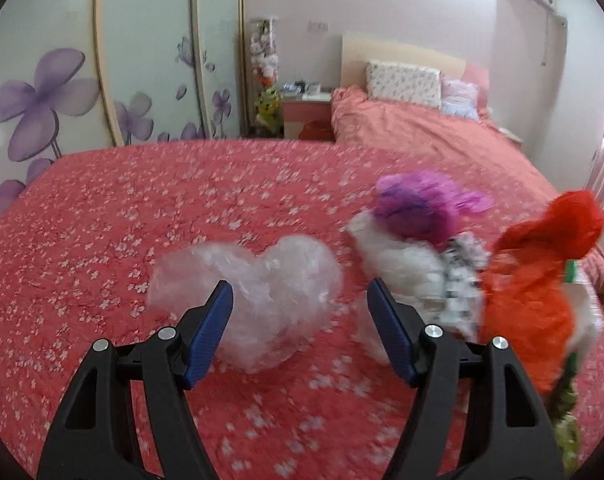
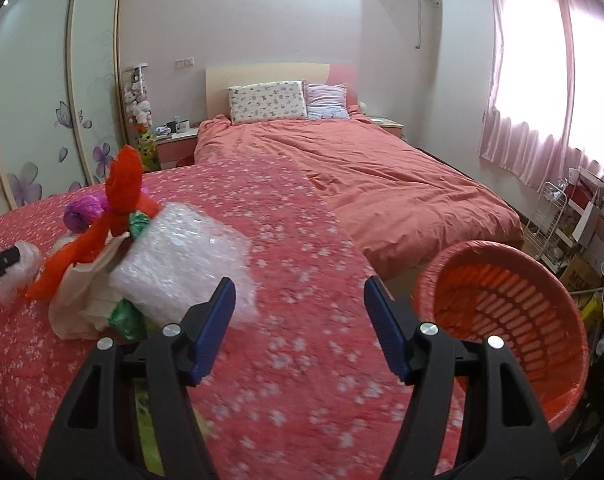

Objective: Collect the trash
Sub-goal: 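Grasp crumpled clear plastic with the left tool while the right tool grasps bubble wrap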

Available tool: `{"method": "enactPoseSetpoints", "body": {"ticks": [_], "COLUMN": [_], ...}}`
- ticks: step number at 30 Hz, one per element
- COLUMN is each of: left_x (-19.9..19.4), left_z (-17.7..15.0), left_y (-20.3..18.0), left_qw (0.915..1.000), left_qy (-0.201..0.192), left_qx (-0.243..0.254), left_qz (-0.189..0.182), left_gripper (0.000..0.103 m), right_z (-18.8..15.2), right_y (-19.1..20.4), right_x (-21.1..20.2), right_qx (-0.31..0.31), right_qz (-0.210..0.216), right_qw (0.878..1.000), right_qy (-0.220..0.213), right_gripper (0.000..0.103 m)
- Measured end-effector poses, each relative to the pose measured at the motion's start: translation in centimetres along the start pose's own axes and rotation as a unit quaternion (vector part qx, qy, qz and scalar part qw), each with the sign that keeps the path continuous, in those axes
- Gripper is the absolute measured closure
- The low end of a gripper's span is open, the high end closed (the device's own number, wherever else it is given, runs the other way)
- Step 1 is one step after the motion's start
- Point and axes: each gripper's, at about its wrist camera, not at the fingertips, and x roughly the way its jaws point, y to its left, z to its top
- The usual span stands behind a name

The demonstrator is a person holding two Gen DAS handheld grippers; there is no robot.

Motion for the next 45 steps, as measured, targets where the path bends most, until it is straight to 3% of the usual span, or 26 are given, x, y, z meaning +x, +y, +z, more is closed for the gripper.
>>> {"method": "enactPoseSetpoints", "body": {"ticks": [6,8,12,15,25,30,32,34,37,42,44,45], "left_x": [3.4,3.8,4.0,3.7,2.6,2.2,2.0,1.9,1.6,1.0,0.9,0.9], "left_z": [-0.6,-0.4,-0.1,0.0,-0.3,-0.4,-0.4,-0.4,-0.4,-0.3,-0.3,-0.3], "left_y": [2.5,3.0,3.6,3.8,4.2,4.1,4.0,3.9,3.7,3.1,3.0,2.9], "left_qw": [0.9966,0.9957,0.9963,0.9969,0.9976,0.9979,0.9981,0.998,0.9982,0.9985,0.9986,0.9985], "left_qy": [0.066,0.071,0.07,0.064,0.054,0.05,0.049,0.048,0.046,0.039,0.038,0.039], "left_qx": [-0.044,-0.052,-0.043,-0.04,-0.035,-0.03,-0.027,-0.027,-0.023,-0.017,-0.015,-0.015], "left_qz": [-0.024,-0.028,-0.025,-0.024,-0.026,-0.027,-0.027,-0.029,-0.031,-0.034,-0.034,-0.035], "left_gripper": [0.037,0.04,0.07,0.078,0.078,0.078,0.078,0.078,0.078,0.078,0.078,0.078], "right_z": [0.3,0.3,0.4,0.6,2.6,2.1,1.8,1.5,0.9,1.2,1.5,1.6], "right_y": [2.2,2.6,2.9,2.9,4.0,5.8,6.0,5.8,5.5,3.9,3.2,3.0], "right_x": [0.9,1.1,1.4,1.6,2.2,3.0,4.1,5.0,5.4,4.0,3.9,4.0], "right_qx": [-0.023,-0.028,-0.027,-0.025,0.004,-0.02,-0.025,-0.02,-0.03,-0.017,-0.016,-0.015], "right_qz": [0.009,0.011,0.013,0.02,0.076,0.096,0.096,0.102,0.1,0.103,0.086,0.083], "right_qw": [1.0,1.0,1.0,0.999,0.997,0.995,0.994,0.992,0.99,0.992,0.995,0.995], "right_qy": [0.002,0.003,0.005,0.006,0.011,0.031,0.053,0.078,0.091,0.065,0.056,0.058], "right_gripper": [0.037,0.037,0.037,0.037,0.038,0.038,0.053,0.086,0.099,0.099,0.094,0.082]}}
